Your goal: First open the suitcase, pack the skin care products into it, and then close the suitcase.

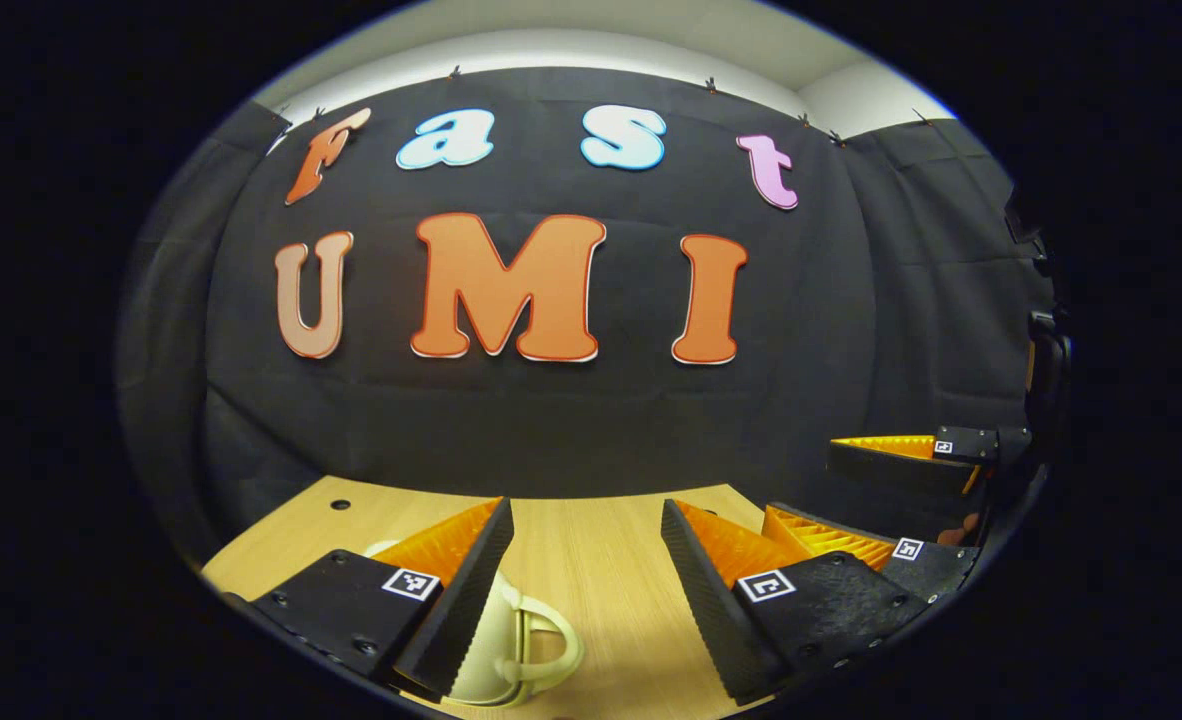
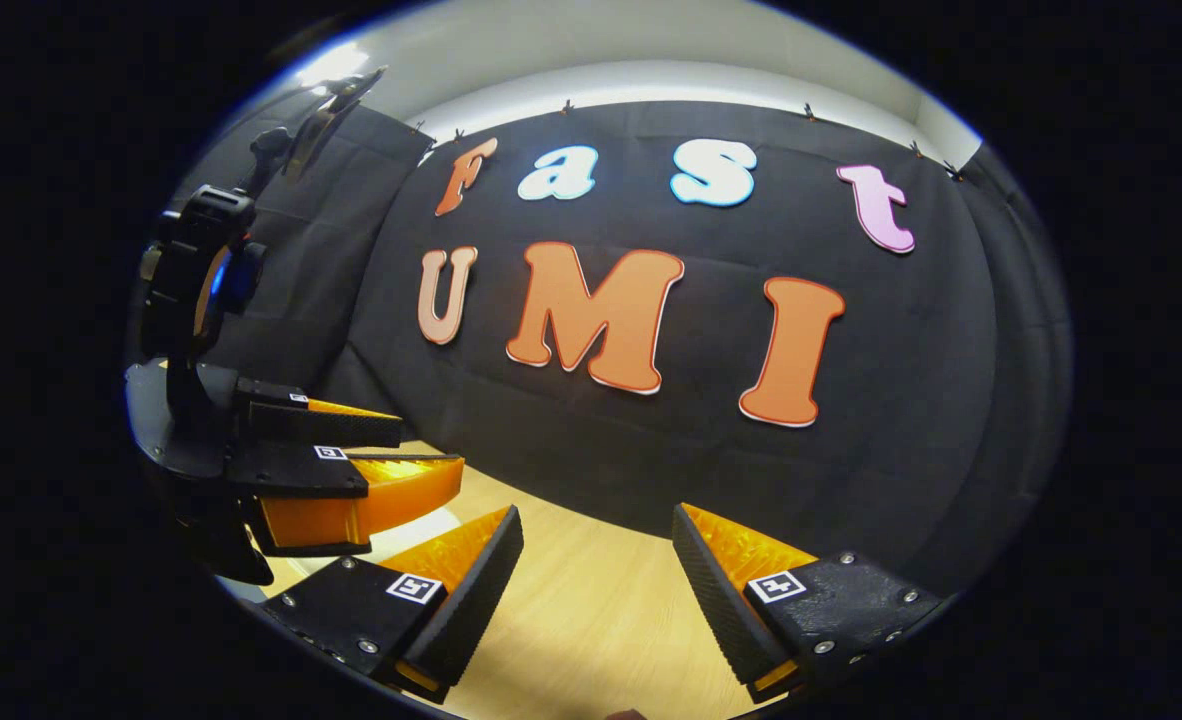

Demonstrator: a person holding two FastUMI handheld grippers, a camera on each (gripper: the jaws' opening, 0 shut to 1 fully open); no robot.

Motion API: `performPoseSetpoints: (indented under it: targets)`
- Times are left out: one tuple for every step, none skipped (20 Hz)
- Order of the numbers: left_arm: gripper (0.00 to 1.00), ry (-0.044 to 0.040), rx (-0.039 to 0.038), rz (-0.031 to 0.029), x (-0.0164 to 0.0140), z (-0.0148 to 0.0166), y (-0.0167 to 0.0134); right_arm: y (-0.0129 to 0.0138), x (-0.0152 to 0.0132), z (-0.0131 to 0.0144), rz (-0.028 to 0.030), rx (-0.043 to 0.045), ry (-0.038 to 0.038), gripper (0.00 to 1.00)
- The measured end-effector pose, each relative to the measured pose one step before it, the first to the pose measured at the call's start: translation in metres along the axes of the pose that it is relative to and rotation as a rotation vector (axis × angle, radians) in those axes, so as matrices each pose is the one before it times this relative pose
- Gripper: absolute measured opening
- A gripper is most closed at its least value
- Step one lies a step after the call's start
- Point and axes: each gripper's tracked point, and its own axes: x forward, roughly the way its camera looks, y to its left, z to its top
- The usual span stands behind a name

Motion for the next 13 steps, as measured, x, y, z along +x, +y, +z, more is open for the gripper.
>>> performPoseSetpoints:
  targets:
    - [0.94,-0.01600,-0.00340,0.00448,-0.00421,0.00554,0.00061,0.00301,0.00196,0.00538,0.00474,0.00432,-0.01295,0.95]
    - [0.94,-0.01111,-0.00156,0.00501,0.00055,0.00754,0.00221,0.00377,0.00290,0.00660,0.00879,0.00502,-0.00793,0.95]
    - [0.94,-0.00932,0.00321,0.00422,-0.00142,0.00620,0.00357,0.00240,0.00052,0.00442,0.00404,0.00172,-0.00718,0.96]
    - [0.94,-0.00759,0.00373,0.00603,-0.00264,0.00418,0.00169,0.00136,0.00120,0.00511,0.00374,0.00072,-0.01015,0.96]
    - [0.94,-0.01137,0.00697,0.00169,-0.00199,0.00572,0.00095,0.00023,0.00050,0.00455,0.00074,-0.00253,-0.00679,0.95]
    - [0.94,-0.00820,0.00344,0.00524,0.00039,0.00443,0.00113,-0.00084,-0.00017,0.00563,-0.00255,-0.00062,-0.00995,0.95]
    - [0.91,-0.00853,0.00292,0.00391,-0.00108,0.00300,0.00274,0.00037,0.00080,0.00515,0.00021,0.00049,-0.00981,0.95]
    - [0.94,-0.00917,-0.00056,0.00565,-0.00038,0.00343,0.00087,-0.00084,0.00075,0.00394,-0.00399,0.00182,-0.00989,0.99]
    - [0.90,-0.00822,0.00057,0.00432,-0.00228,0.00353,0.00048,0.00047,0.00029,0.00308,-0.00083,0.00110,-0.00784,0.95]
    - [0.90,-0.00767,0.00013,0.00400,-0.00020,0.00268,0.00049,0.00025,-0.00044,0.00161,-0.00152,0.00004,-0.00487,0.95]
    - [0.93,-0.00612,0.00248,0.00638,-0.00113,0.00228,0.00225,-0.00023,0.00021,0.00178,-0.00040,-0.00071,-0.00751,0.92]
    - [0.93,-0.00286,0.00021,0.00073,-0.00061,0.00057,-0.00067,0.00124,-0.00002,0.00025,0.00223,-0.00326,-0.00156,0.98]
    - [0.94,-0.00794,0.00157,0.00498,-0.00102,0.00199,0.00092,-0.00009,-0.00028,-0.00056,-0.00066,-0.00501,-0.00007,0.92]
